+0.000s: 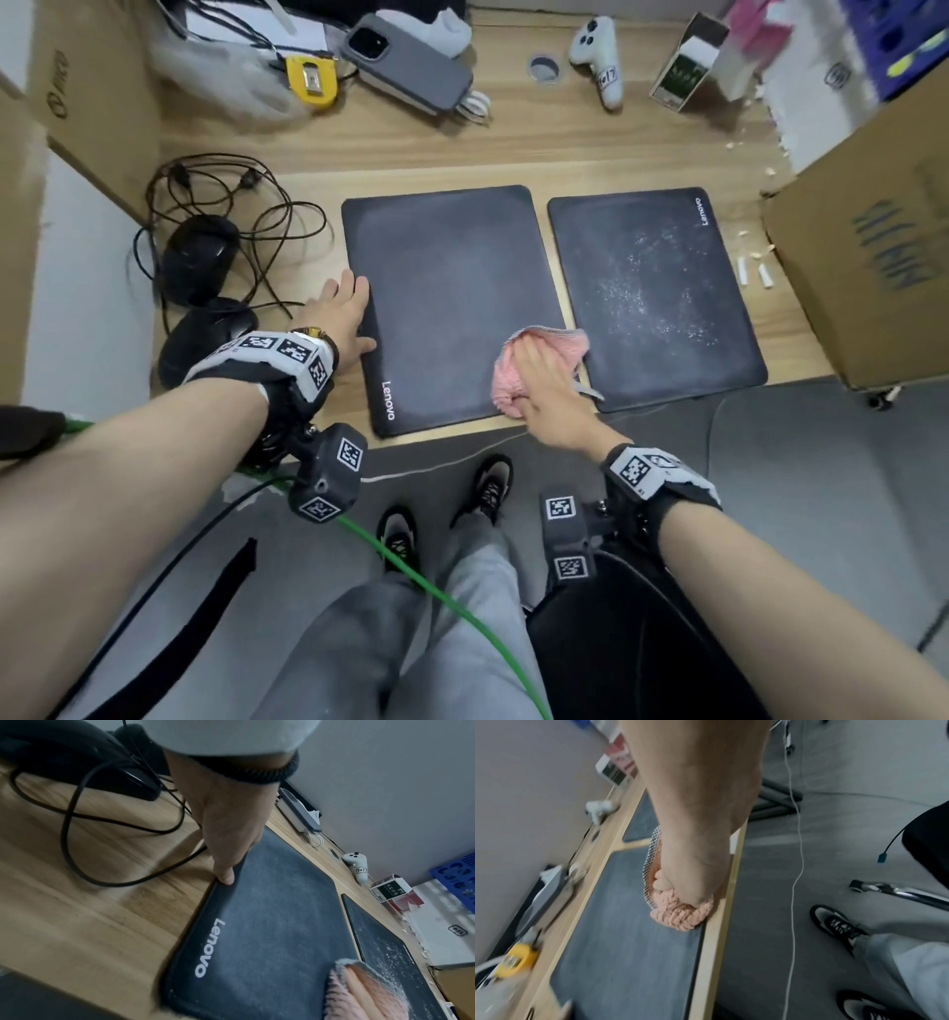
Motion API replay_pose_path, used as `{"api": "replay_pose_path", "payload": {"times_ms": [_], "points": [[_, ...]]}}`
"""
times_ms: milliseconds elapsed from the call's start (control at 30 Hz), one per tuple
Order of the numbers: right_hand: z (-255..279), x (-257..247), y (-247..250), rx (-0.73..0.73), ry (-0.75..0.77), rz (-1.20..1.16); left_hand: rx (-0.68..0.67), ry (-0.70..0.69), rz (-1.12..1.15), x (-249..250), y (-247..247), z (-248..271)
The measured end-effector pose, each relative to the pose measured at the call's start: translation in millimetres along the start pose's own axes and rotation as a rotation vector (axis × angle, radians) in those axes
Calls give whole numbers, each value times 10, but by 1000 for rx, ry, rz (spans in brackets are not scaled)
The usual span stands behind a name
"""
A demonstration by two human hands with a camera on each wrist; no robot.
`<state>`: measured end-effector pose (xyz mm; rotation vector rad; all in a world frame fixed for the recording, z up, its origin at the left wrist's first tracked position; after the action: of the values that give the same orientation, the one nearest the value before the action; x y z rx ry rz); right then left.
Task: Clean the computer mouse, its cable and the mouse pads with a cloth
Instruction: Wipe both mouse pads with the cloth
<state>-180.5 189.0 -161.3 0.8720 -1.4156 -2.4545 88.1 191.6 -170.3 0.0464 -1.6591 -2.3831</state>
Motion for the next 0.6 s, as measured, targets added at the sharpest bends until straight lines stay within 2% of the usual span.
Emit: {"api": "replay_pose_path", "payload": {"times_ms": [67,133,200,300,367,433,600], "points": [[-23,120,76,36,-94,11,7,-4,5,-10,-3,0],[-70,-15,56,73,-121,87,15,-6,5,-11,4,-4],[-119,-413,-112,50,-31,133,12,-9,-2,12,7,-2],[-203,-1097,-387,20,113,72,-17,-5,-26,9,4,-25],[-238,-1241,-428,29,168,48,-34,-3,-28,-14,23,-34],[-225,-1052,-348,17,163,0,-61,-5,-11,-25,74,-53],[-170,-203,79,131,-70,-77,-109,12,30,-51,200,-145]]}}
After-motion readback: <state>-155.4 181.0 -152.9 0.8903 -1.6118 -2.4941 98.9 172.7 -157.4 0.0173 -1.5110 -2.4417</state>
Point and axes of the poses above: each hand's wrist, its own z-axis away from the middle knuckle, its own y-axis out of the back of the hand, x = y × z, the point moved 7 cm from there along -z, towards the middle knuckle, and after that the axes turned 8 degrees about x, right-handed, at the moved point
